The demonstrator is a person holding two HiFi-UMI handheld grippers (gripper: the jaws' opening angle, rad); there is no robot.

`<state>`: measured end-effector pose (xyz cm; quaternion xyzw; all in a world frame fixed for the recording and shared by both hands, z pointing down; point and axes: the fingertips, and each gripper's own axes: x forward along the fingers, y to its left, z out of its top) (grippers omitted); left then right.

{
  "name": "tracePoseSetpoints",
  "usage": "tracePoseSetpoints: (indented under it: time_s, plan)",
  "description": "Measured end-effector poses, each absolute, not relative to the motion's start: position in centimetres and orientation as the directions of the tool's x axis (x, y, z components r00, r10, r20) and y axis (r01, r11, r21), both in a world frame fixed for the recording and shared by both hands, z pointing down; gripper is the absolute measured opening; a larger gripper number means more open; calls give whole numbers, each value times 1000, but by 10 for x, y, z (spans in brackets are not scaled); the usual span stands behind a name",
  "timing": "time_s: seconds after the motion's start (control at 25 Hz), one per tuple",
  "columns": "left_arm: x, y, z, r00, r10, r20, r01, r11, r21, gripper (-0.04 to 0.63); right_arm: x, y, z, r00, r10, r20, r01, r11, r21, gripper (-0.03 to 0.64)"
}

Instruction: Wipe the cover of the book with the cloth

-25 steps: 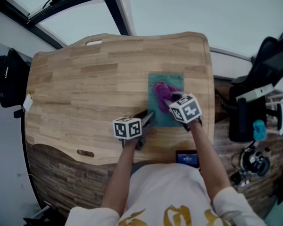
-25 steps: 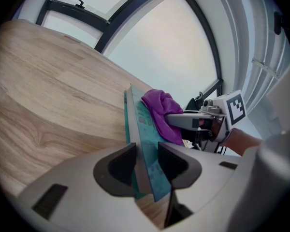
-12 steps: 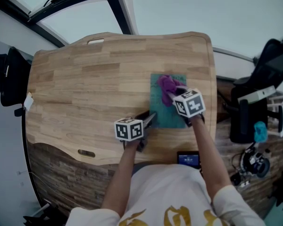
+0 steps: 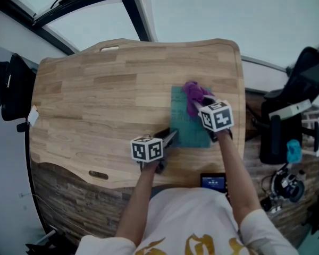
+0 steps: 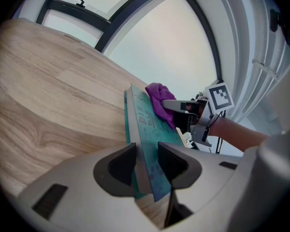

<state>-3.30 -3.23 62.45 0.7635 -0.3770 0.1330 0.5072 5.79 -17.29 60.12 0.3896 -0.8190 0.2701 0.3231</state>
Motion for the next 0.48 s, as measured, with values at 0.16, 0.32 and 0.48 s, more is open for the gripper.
tracePoseSetpoints:
  time_s: [0.16,0.32,0.48]
  plan:
    - [-33,-32,624,681,-440,585,-710,-202,675,144,57,-174,602,-485,-464,741,-820,537,-201,74]
    - [-32,-33,625,681,-441,584,-710,-201,675,144,53,-177,600,-482,-466,742,-818,544,-190,74]
    - [-32,-33,624,682,-440,585,-709,-201,676,144,48,-177,600,-483,-459,745,-813,551,-188,74]
